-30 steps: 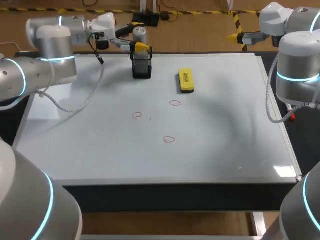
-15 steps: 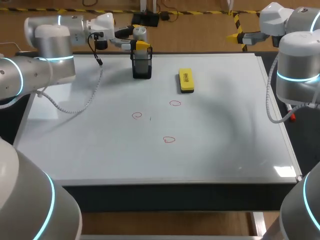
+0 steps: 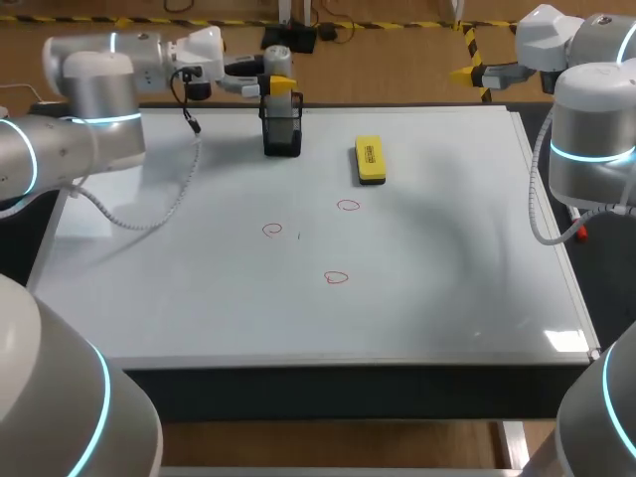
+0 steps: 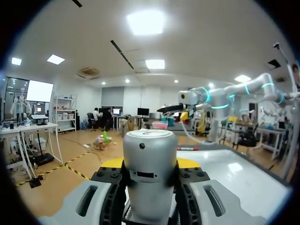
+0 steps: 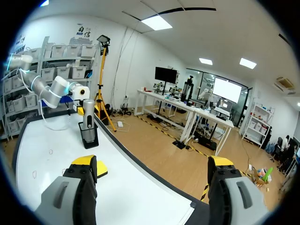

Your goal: Pick up the inspection probe, press it on each red-marked spot on the whiteboard one by one, put down the probe, pick up the eraser, and wipe off all the red marks.

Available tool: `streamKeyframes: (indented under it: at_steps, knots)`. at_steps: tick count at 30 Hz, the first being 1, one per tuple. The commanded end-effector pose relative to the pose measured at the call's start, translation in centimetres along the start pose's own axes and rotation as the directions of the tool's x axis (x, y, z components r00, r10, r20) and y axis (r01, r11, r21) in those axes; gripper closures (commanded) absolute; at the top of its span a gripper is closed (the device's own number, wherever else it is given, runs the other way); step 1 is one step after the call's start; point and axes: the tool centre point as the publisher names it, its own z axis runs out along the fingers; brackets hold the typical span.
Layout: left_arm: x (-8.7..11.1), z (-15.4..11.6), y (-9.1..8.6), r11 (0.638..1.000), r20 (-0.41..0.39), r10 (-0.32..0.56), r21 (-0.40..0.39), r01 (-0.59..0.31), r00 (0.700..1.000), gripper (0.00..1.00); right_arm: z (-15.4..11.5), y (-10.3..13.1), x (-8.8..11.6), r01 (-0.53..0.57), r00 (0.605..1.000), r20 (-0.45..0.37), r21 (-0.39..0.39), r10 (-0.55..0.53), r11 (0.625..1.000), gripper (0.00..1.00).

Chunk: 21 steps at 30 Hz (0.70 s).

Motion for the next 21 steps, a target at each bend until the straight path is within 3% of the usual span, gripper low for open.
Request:
streamKeyframes:
  at_steps: [1,21]
  knots:
    - [1.2,-0.5,-1.2,1.000,0.012,0.014,-0.001,-0.014,1.000,1.00,0.0,0.0,0.0,0.000,1.000,-0.001,0.001,0.000,1.000,0.00]
    - [1.5,-0.6,-4.4,0.999,0.015,0.026,0.038,-0.026,1.000,1.00,0.0,0.0,0.0,0.000,1.000,-0.001,0.001,0.000,1.000,0.00]
